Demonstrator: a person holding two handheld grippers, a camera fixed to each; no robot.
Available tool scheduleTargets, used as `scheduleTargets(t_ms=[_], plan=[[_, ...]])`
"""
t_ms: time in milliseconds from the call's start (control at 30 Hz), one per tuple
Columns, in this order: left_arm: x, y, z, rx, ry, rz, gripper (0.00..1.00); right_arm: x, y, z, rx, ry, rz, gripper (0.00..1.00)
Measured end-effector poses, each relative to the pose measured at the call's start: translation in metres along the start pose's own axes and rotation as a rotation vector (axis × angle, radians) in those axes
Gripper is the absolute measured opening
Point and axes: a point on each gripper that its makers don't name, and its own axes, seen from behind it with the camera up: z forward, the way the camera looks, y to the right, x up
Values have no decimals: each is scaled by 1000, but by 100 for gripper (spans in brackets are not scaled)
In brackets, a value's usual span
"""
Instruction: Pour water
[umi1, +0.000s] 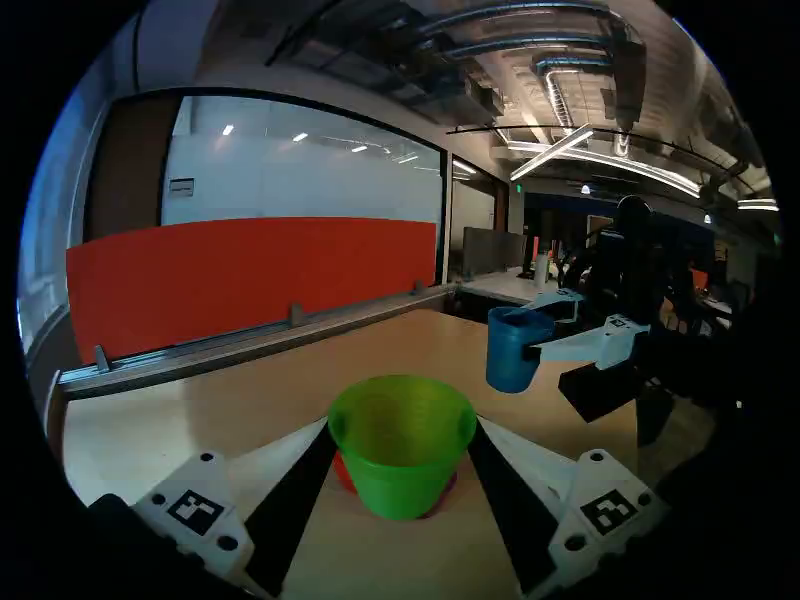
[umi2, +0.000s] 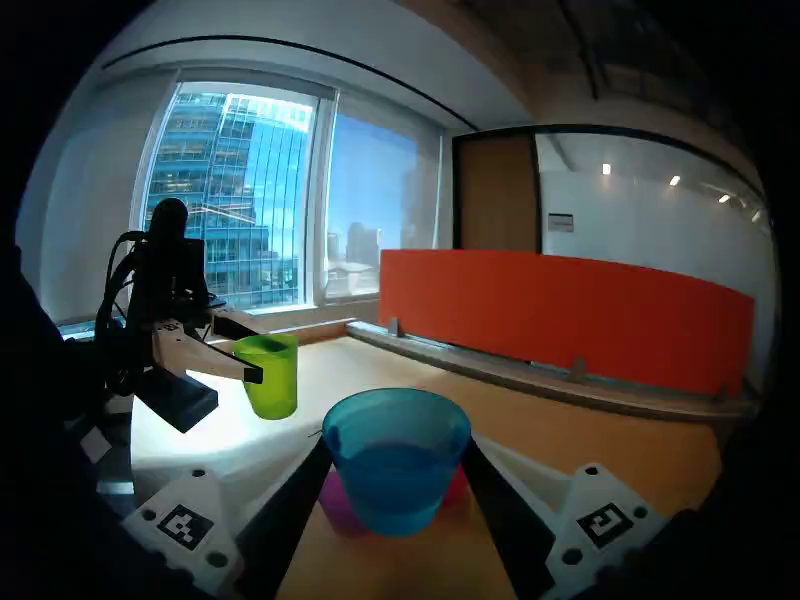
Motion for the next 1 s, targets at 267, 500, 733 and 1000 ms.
scheduleTargets(t_ms=[267, 500, 733, 1000], plan=[[8, 12, 0, -15, 41, 5, 88, 9, -1, 0, 7, 20, 6, 90], [15, 19, 1, -25, 79, 15, 88, 10, -1, 1, 8, 18, -4, 91], [19, 27, 0, -40, 99, 30, 89, 14, -2, 2, 12, 15, -26, 90], [17, 33, 2, -48, 99, 36, 89, 19, -5, 6, 25, 9, -66, 90]])
